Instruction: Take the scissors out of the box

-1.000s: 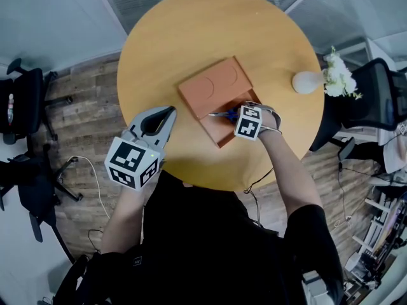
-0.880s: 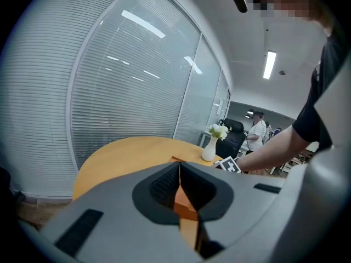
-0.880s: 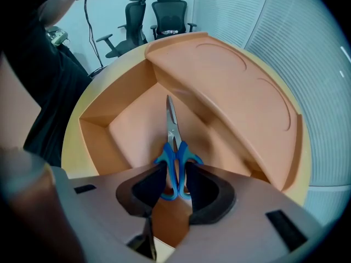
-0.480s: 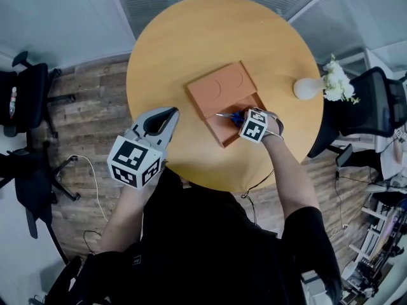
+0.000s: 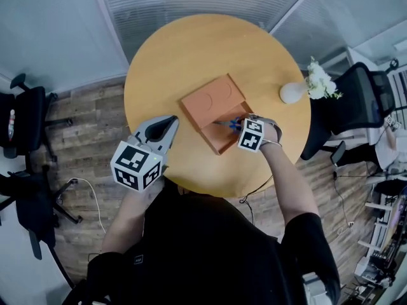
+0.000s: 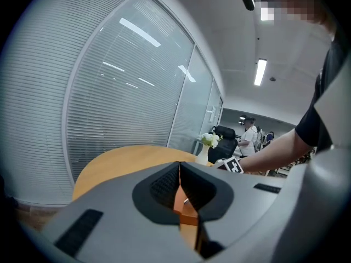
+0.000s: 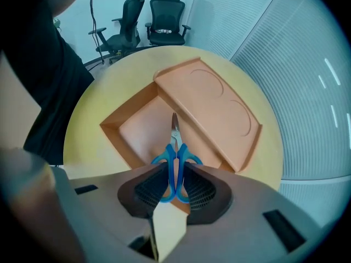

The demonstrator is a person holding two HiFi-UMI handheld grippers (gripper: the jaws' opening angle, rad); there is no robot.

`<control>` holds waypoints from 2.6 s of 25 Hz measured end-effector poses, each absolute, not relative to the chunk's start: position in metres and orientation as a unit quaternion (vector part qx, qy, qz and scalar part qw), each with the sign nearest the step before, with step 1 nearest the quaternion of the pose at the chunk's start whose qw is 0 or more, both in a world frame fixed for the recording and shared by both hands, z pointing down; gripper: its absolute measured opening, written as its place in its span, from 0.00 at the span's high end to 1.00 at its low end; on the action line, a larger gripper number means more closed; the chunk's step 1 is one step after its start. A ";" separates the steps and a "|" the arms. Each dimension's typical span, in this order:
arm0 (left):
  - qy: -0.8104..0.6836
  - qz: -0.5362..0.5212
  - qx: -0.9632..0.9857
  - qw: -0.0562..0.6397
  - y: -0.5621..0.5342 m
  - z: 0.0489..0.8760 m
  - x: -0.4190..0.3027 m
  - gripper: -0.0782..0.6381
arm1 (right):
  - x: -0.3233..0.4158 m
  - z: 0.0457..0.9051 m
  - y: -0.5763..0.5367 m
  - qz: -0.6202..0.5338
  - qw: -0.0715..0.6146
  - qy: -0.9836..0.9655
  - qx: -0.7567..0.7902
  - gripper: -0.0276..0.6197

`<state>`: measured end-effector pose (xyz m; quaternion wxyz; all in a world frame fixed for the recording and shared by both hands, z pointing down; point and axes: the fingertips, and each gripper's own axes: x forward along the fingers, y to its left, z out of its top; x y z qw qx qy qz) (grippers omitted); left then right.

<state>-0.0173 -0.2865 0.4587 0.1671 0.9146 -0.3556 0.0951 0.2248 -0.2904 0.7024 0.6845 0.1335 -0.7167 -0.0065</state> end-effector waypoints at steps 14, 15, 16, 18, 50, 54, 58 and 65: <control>-0.297 0.080 0.940 0.149 -0.295 0.440 -0.003 0.87 | 0.261 0.645 -0.268 0.021 0.671 -0.705 0.229 0.80; -0.293 0.079 0.941 0.148 -0.295 0.439 -0.003 0.87 | 0.262 0.640 -0.267 0.022 0.665 -0.707 0.239 0.80; -0.288 0.080 0.943 0.146 -0.295 0.439 -0.002 0.87 | 0.261 0.634 -0.266 0.023 0.658 -0.709 0.251 0.80; -0.274 0.082 0.948 0.138 -0.297 0.435 0.000 0.87 | 0.259 0.621 -0.264 0.024 0.640 -0.715 0.279 0.80; -0.214 0.068 0.974 0.039 -0.266 0.340 0.125 0.87 | 0.302 0.362 -0.160 -0.027 0.133 -0.807 0.575 0.80; -0.205 0.075 0.975 0.038 -0.262 0.341 0.137 0.87 | 0.316 0.349 -0.148 -0.017 0.073 -0.806 0.587 0.80; -0.206 0.076 0.975 0.029 -0.267 0.338 0.142 0.87 | 0.334 0.335 -0.141 -0.002 0.004 -0.809 0.587 0.80; -0.229 0.055 0.972 0.018 -0.281 0.316 0.133 0.87 | 0.354 0.299 -0.141 -0.004 -0.106 -0.805 0.584 0.80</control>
